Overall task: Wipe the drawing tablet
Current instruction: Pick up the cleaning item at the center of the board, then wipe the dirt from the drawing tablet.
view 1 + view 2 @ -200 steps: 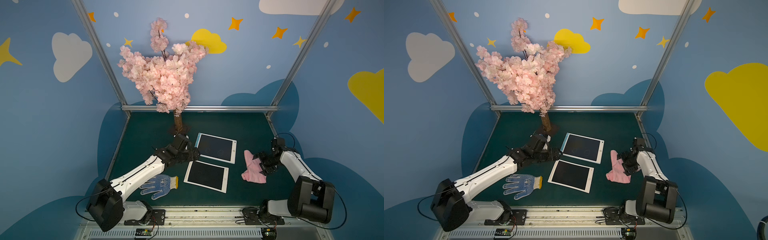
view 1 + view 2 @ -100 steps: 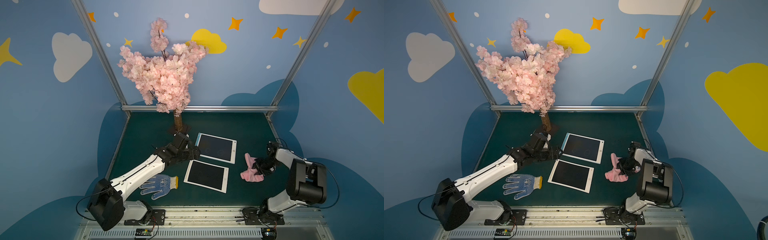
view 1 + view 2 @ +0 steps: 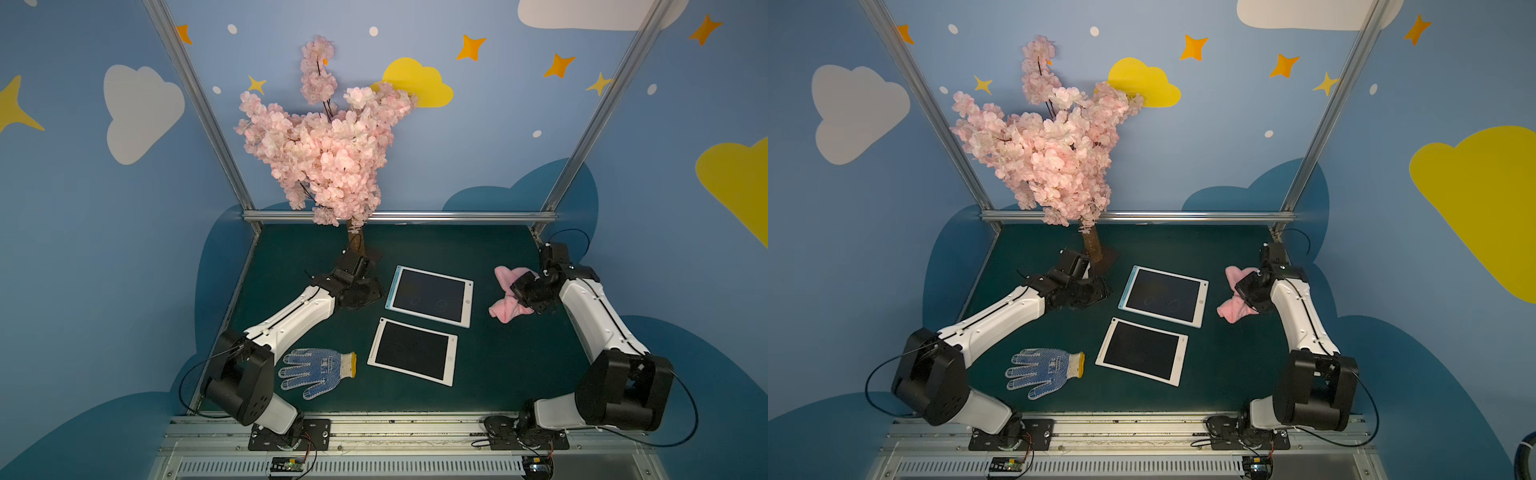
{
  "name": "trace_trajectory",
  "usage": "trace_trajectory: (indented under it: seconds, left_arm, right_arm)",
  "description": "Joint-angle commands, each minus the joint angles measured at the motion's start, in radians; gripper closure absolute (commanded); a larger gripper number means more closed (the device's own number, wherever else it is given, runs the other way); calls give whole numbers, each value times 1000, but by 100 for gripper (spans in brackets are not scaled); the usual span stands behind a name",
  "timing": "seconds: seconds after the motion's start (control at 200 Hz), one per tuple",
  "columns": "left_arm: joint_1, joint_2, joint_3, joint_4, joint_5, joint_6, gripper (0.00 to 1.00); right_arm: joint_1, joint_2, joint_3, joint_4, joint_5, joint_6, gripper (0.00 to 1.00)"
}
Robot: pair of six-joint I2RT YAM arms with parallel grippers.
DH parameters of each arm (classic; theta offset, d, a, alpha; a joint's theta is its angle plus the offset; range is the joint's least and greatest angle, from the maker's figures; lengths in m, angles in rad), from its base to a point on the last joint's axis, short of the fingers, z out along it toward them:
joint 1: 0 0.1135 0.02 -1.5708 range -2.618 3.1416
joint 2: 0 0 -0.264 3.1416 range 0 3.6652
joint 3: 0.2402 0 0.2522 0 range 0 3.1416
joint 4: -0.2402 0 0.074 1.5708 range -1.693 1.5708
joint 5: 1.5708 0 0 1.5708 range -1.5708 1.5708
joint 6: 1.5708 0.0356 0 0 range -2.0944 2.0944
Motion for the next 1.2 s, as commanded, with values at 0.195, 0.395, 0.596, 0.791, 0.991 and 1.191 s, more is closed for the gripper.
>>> trace_trajectory:
  seconds: [0.195, 0.395, 0.596, 0.791, 0.991, 1.191]
  left_arm:
    - [3, 350, 272, -53, 63, 26, 66]
    - [13, 501, 374, -54, 69, 43, 72]
    - [25, 582, 430, -89, 48, 53, 79]
    - [42, 619, 472, -84, 55, 73, 79]
    - [48, 660, 529, -109, 67, 103, 85]
    - [62, 627, 513, -154, 26, 96, 91]
  right_arm:
    - [143, -41, 133, 42, 4, -209, 100]
    - [218, 5, 181, 83, -119, -246, 100]
    - [272, 67, 228, 57, -161, -253, 100]
    - [305, 127, 263, 53, -220, -262, 100]
    - [329, 195, 309, 51, -235, -260, 100]
    - [406, 360, 430, 26, -261, -229, 100]
